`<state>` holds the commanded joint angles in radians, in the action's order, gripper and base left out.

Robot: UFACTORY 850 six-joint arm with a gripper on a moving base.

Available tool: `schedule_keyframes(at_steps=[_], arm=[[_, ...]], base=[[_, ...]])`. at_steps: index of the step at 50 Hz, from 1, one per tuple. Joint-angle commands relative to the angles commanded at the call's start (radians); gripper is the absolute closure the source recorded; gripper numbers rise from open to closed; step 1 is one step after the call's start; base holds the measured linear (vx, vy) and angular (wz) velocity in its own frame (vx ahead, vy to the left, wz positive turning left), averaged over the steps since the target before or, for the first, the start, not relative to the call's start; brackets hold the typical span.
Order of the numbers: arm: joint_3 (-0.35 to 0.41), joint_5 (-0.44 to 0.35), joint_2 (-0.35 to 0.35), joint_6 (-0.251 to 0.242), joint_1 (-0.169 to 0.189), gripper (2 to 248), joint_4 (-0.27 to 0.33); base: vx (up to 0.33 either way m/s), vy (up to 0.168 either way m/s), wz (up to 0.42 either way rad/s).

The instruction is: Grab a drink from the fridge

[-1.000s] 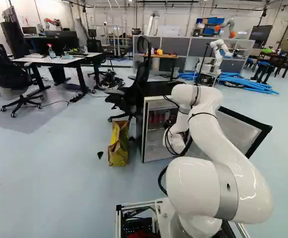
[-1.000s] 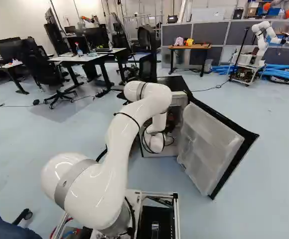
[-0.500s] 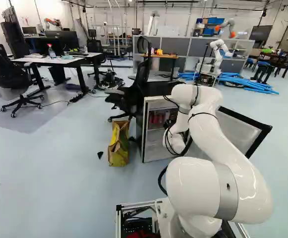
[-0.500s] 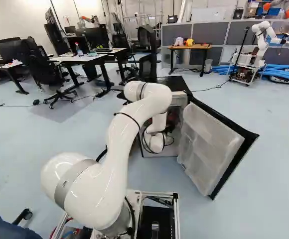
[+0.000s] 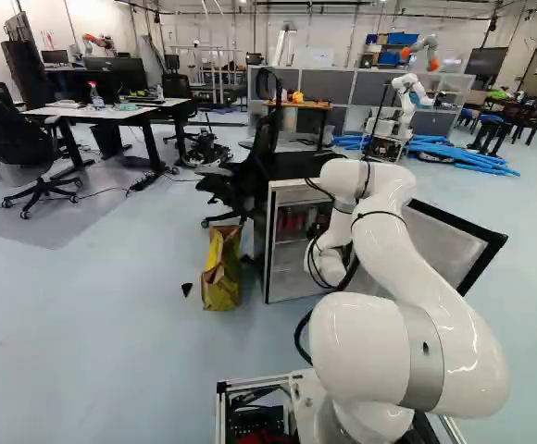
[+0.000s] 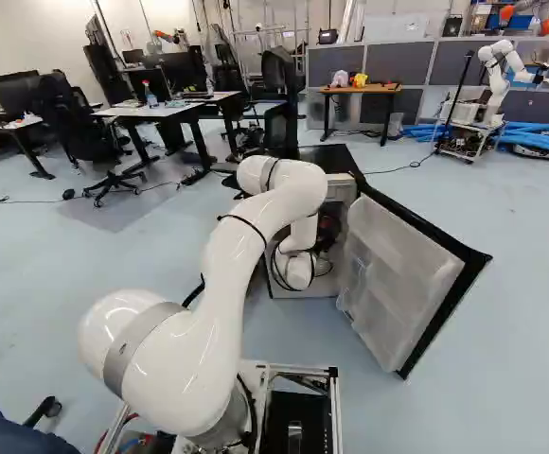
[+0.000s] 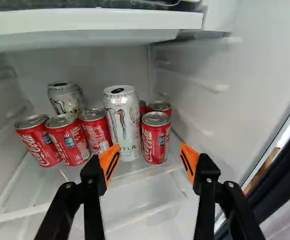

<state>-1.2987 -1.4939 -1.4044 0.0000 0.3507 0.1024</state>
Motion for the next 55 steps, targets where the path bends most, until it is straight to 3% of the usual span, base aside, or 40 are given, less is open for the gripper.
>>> schedule_keyframes(at_steps=[55], arm=[[-0.103, 0.032, -0.053, 0.0, -0.013, 72, -0.054]], base=[[0.0, 0.0, 0.0]])
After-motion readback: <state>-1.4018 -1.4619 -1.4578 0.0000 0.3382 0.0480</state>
